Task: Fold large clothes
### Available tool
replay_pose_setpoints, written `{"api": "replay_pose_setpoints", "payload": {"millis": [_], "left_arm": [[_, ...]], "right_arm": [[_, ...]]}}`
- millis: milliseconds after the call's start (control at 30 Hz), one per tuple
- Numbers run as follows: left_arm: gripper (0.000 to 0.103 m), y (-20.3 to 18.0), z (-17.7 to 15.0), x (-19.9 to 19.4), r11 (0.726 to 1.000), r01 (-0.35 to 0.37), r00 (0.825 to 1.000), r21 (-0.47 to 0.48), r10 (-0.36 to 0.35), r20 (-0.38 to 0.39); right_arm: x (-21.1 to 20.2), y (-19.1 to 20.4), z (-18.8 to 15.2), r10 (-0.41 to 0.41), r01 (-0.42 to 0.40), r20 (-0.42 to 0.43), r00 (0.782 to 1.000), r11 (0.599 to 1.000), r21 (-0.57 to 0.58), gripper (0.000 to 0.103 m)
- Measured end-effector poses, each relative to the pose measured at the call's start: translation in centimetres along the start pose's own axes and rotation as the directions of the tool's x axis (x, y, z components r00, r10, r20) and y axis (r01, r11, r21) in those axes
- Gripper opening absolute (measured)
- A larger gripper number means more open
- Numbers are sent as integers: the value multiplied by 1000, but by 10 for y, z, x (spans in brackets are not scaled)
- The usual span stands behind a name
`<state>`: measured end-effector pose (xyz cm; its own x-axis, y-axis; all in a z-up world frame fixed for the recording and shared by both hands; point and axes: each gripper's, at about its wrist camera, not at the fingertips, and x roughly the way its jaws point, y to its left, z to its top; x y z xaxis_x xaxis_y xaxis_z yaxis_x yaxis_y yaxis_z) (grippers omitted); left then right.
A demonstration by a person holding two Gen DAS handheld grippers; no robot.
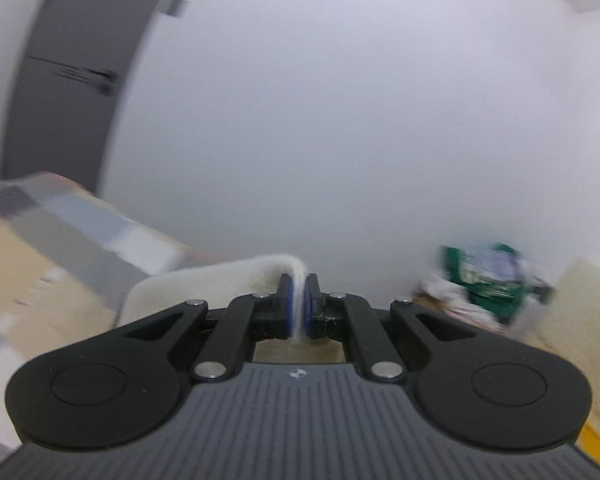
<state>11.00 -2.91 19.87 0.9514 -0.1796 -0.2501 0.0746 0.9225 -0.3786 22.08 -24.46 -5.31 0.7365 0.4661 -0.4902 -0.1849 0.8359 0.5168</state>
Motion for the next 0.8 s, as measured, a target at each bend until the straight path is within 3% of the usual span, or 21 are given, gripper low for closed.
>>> {"api": "replay_pose_setpoints", "payload": {"millis": [100, 233, 333, 467, 500, 533, 600, 733, 800], "left_arm": [[6, -45, -20, 33, 998, 65, 994, 20, -63, -85], [6, -77, -60, 75, 996, 83, 978, 32, -75, -194], [7, -85, -87, 94, 995, 82, 968, 62, -65, -244], [9, -68, -111, 103, 994, 58, 959, 97, -28, -284], [21, -62, -113, 106, 994, 63, 955, 87, -35, -294], [50, -53, -114, 109, 995, 76, 950, 63, -53, -307], [78, -33, -118, 110, 996, 84, 940, 16, -73, -334], [78, 0, -134, 101, 997, 48, 932, 61, -22, -362], [78, 21, -144, 99, 997, -6, 914, 81, 38, -404]], "right_arm": [[-9, -18, 6, -2, 1, 14, 1000, 997, 73, 46], [-18, -38, 12, -41, 36, 30, 999, 990, 136, 46], [-20, -47, 16, -58, 51, 38, 998, 986, 161, 46], [-21, -47, 14, -65, 59, 37, 997, 986, 155, 46], [-22, -47, 14, -67, 61, 35, 997, 987, 151, 46], [-21, -46, 14, -68, 62, 35, 997, 987, 146, 46], [-22, -46, 14, -77, 72, 32, 997, 988, 136, 46], [-21, -47, 11, -102, 100, 19, 995, 988, 114, 46], [-19, -49, 9, -121, 120, 1, 993, 986, 119, 47]]}}
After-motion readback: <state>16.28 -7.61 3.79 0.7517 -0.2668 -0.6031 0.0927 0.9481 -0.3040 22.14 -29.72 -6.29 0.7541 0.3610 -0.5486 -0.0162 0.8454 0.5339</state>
